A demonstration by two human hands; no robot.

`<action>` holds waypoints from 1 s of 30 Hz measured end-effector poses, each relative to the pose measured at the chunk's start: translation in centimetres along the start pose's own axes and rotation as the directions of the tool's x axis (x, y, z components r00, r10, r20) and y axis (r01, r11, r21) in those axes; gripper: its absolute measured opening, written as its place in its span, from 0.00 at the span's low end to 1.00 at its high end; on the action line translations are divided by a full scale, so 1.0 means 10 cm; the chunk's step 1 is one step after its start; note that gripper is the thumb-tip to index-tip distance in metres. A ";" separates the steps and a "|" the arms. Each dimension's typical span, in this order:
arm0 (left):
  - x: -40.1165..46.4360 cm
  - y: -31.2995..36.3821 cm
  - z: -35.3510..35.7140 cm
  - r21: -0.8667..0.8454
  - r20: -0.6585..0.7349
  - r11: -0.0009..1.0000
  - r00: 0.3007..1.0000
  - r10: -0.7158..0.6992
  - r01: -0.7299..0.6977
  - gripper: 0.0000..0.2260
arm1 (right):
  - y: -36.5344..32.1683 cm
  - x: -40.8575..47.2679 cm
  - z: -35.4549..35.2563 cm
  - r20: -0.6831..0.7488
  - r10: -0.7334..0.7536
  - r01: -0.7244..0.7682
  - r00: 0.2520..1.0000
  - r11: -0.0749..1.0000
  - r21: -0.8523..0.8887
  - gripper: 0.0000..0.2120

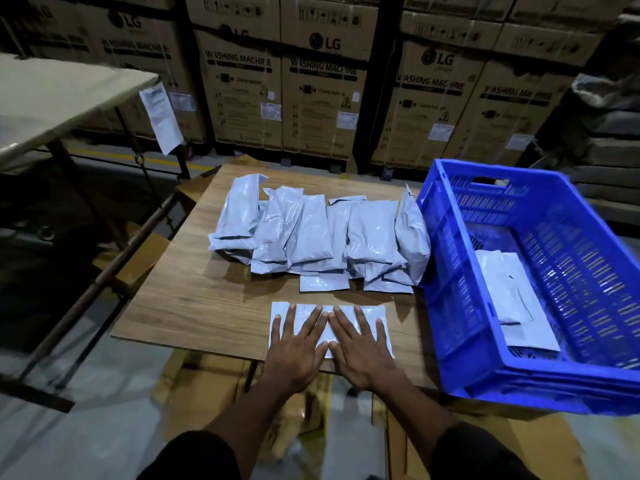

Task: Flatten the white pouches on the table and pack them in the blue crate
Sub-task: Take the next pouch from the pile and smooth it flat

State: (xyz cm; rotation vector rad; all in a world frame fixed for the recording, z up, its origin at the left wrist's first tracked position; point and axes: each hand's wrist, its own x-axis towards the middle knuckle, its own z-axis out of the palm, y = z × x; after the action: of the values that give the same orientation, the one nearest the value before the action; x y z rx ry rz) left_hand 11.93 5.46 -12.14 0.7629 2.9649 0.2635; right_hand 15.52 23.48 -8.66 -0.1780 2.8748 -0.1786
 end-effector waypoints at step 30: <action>0.00 -0.19 0.08 -0.005 -0.031 0.997 0.997 -0.076 0.076 0.35 | 0.13 -0.01 -0.06 -0.002 0.113 -0.113 0.994 0.990 -0.089 0.33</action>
State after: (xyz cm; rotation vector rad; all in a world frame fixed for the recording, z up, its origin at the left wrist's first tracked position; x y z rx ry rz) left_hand 11.13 3.95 -13.28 0.6499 3.0138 0.2788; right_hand 15.35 24.84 -8.18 -0.0320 2.8814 -0.0284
